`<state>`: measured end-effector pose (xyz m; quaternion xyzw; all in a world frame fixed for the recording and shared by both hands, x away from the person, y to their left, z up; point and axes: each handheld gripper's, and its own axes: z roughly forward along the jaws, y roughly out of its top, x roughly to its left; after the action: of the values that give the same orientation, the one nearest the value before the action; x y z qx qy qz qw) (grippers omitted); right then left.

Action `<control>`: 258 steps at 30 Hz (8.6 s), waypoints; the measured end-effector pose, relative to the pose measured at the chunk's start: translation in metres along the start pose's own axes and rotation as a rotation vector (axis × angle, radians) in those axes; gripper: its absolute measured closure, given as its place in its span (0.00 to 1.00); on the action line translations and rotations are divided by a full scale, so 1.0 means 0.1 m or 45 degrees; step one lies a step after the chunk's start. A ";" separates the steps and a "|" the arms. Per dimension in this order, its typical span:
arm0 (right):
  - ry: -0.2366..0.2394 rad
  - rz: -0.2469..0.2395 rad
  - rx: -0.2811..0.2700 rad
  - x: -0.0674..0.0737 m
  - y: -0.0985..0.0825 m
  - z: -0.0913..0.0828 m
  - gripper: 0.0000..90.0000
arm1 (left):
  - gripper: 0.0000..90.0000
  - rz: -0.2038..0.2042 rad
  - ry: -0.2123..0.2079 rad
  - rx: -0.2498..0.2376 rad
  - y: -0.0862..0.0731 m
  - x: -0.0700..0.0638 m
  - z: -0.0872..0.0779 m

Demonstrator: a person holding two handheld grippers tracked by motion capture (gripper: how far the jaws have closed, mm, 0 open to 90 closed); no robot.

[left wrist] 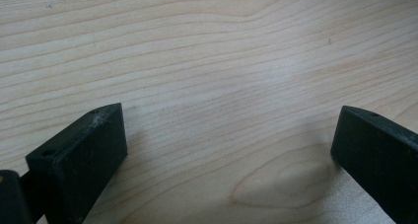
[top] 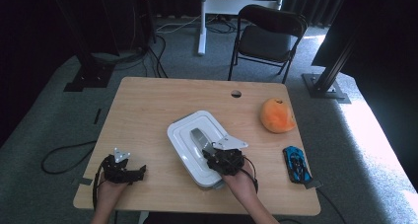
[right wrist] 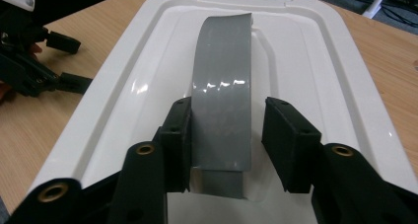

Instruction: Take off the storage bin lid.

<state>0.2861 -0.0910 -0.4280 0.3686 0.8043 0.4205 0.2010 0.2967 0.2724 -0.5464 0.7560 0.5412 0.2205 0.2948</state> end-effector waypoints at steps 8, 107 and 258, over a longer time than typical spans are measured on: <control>-0.013 -0.017 -0.042 0.05 -0.04 0.00 0.74 | 0.01 -0.001 0.000 0.000 0.00 0.00 0.00; -0.232 0.202 -0.090 -1.50 0.58 0.48 0.74 | 0.01 -0.005 0.003 -0.001 0.00 0.00 0.00; -0.456 0.584 0.086 -2.76 -0.46 0.02 0.13 | 0.01 -0.009 0.007 -0.001 0.00 0.00 0.00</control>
<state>0.4468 -0.3174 -0.4639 0.6157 0.6651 0.3563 0.2272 0.2971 0.2719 -0.5465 0.7534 0.5446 0.2217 0.2943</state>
